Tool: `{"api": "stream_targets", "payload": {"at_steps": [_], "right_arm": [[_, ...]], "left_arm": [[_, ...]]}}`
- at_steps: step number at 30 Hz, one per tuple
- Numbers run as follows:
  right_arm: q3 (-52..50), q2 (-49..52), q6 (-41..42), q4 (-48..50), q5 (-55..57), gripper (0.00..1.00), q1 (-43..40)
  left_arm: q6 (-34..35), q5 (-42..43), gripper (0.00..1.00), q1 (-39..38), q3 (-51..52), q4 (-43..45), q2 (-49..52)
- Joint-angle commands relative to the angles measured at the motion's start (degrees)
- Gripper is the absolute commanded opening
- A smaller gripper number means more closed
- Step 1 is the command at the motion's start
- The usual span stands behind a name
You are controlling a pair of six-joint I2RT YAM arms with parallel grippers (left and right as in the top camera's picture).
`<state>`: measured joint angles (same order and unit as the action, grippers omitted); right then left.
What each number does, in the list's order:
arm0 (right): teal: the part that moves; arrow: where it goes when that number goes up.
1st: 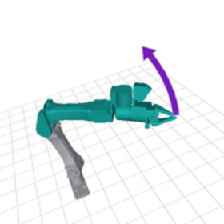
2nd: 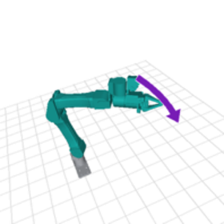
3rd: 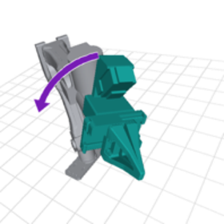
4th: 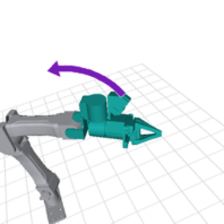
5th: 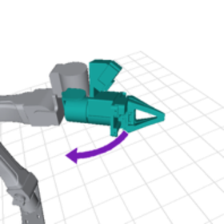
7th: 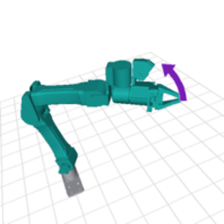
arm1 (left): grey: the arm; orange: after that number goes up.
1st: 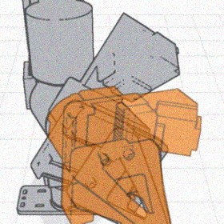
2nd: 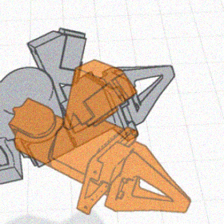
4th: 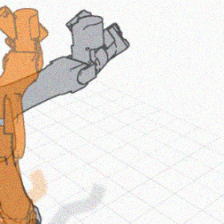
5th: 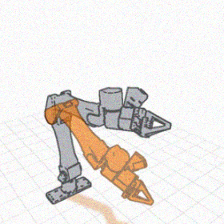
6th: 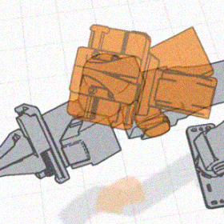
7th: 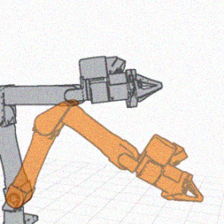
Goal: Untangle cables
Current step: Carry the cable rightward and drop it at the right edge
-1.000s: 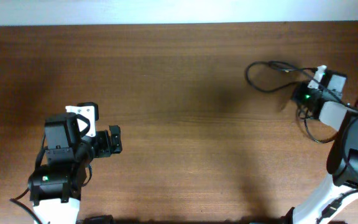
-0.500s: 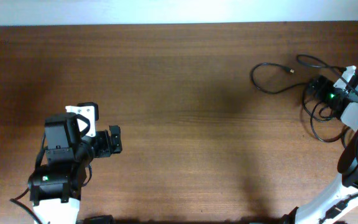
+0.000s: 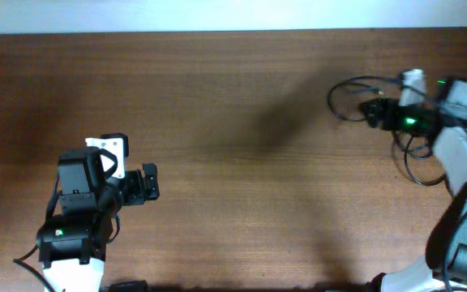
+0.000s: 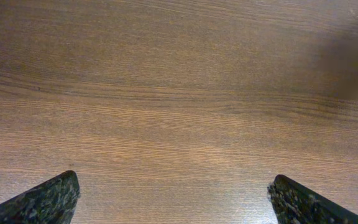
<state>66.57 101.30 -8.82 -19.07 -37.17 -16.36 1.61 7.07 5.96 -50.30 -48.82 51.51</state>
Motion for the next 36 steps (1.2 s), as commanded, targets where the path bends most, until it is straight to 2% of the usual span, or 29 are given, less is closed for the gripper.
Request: {"api": "stream_targets", "payload": {"at_steps": [1, 5, 8, 17, 19, 22, 23, 26, 36], "right_arm": [[0.15, -0.66, -1.53, 0.02, 8.37, 0.86, 9.57], [0.15, 1.18, -1.46, 2.43, 19.32, 0.88, 19.45], [0.15, 4.85, -1.46, 6.95, 21.38, 0.92, 23.04], [0.15, 17.29, -1.27, 15.78, 21.84, 0.95, 23.43], [0.15, 19.1, -1.27, 17.11, 22.14, 0.99, 23.41], [0.15, 20.74, -1.27, 17.94, 28.5, 0.99, 23.37], [0.15, 21.31, -1.29, 18.45, 34.99, 0.99, 23.19], [0.15, 21.33, -1.53, 20.04, 40.59, 0.99, 20.76], [0.13, 21.35, -0.63, 20.26, 38.95, 0.99, 0.15]], "left_arm": [[0.74, 0.61, 0.99, -0.17, -0.42, 0.07, -0.09], [0.76, 0.61, 0.99, -0.17, -0.42, 0.07, -0.09], [0.74, 0.61, 0.99, -0.17, -0.42, 0.07, -0.09], [0.76, 0.61, 0.99, -0.17, -0.42, 0.07, -0.09], [0.74, 0.61, 0.99, -0.17, -0.42, 0.07, -0.09], [0.74, 0.61, 0.99, -0.17, -0.42, 0.07, -0.09], [0.74, 0.61, 0.99, -0.17, -0.42, 0.07, -0.09], [0.74, 0.61, 0.99, -0.17, -0.42, 0.07, -0.09], [0.76, 0.61, 0.99, -0.17, -0.42, 0.07, -0.09]]}}
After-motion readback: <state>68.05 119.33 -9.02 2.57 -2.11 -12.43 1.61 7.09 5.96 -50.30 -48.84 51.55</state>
